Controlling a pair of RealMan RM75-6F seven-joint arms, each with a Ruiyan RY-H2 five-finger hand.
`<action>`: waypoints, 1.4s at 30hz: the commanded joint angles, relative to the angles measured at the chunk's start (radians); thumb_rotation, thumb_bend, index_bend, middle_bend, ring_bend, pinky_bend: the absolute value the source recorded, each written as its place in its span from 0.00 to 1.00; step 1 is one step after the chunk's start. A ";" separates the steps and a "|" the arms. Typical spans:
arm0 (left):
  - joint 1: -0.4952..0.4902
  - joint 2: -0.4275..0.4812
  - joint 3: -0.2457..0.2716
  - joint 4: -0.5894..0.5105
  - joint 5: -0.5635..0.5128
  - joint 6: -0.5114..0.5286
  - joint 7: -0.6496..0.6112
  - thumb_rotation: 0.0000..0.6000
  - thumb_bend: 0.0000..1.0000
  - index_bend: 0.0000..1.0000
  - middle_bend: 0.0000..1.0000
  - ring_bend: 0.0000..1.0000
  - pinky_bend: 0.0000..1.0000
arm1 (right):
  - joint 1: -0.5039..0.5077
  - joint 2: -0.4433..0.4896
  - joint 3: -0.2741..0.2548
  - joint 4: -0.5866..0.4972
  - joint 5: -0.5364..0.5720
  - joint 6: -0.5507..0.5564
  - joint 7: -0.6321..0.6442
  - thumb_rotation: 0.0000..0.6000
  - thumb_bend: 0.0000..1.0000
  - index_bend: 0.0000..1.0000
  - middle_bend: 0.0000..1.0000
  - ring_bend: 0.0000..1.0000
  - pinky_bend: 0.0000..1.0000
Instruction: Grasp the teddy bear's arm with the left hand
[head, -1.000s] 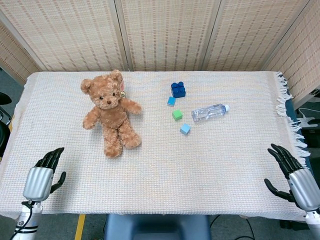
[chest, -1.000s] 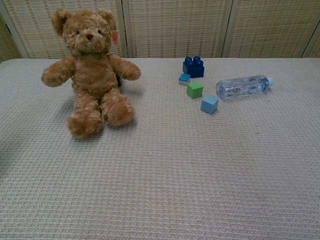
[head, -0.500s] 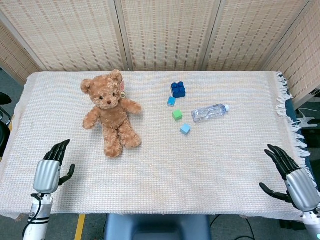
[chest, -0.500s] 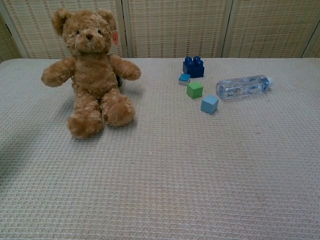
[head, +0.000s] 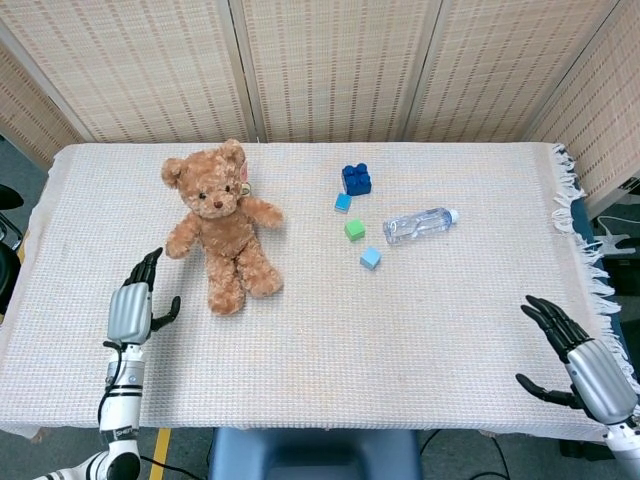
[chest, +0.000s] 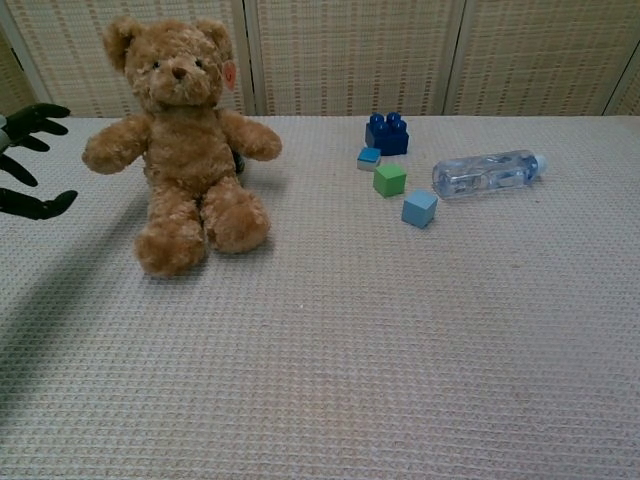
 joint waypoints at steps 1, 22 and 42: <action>-0.069 -0.053 -0.073 0.005 -0.122 -0.058 0.048 1.00 0.37 0.00 0.07 0.12 0.32 | 0.004 0.008 -0.006 -0.004 -0.004 -0.006 0.006 1.00 0.11 0.00 0.00 0.00 0.18; -0.215 -0.208 -0.155 0.124 -0.250 0.075 0.125 1.00 0.37 0.00 0.13 0.15 0.35 | 0.005 0.020 -0.003 -0.006 0.014 0.008 0.036 1.00 0.11 0.00 0.00 0.00 0.18; -0.283 -0.220 -0.206 0.135 -0.427 -0.014 0.168 1.00 0.37 0.00 0.02 0.08 0.35 | 0.015 0.021 -0.012 -0.017 0.015 -0.021 0.016 1.00 0.11 0.00 0.00 0.00 0.18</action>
